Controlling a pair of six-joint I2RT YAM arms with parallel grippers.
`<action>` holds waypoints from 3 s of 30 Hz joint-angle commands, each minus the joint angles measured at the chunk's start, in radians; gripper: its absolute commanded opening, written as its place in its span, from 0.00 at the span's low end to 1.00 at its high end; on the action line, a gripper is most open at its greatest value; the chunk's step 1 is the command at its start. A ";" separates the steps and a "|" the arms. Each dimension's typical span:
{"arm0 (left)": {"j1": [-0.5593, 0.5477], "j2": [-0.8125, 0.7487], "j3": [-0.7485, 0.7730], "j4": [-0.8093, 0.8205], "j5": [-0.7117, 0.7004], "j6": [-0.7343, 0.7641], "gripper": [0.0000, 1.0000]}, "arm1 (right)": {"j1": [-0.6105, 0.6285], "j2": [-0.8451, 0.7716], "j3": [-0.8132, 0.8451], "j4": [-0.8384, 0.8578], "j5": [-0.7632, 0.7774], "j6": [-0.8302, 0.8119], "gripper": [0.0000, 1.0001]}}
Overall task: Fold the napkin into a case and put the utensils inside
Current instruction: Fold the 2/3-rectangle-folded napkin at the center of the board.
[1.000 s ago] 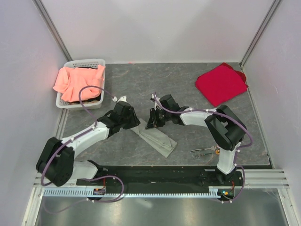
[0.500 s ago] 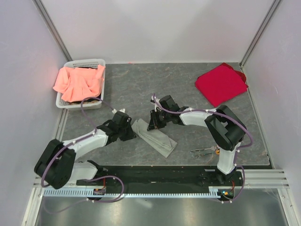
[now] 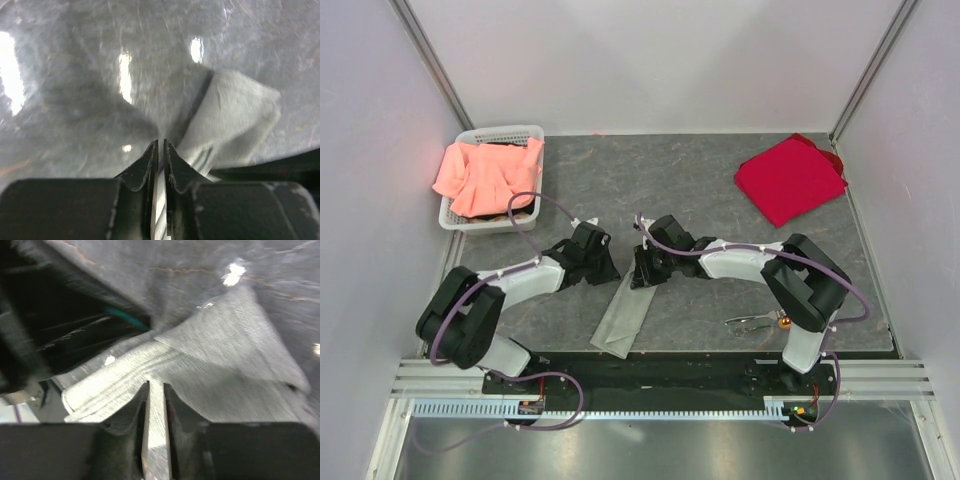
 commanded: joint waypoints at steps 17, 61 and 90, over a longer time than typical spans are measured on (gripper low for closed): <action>-0.030 -0.241 -0.204 -0.011 0.125 -0.018 0.29 | 0.019 -0.084 0.008 -0.136 0.184 0.106 0.23; -0.251 -0.249 -0.336 0.238 0.180 -0.285 0.26 | 0.248 -0.108 0.100 -0.505 0.439 0.084 0.49; -0.268 -0.301 -0.285 0.133 0.132 -0.283 0.29 | 0.298 -0.060 0.148 -0.556 0.566 0.109 0.04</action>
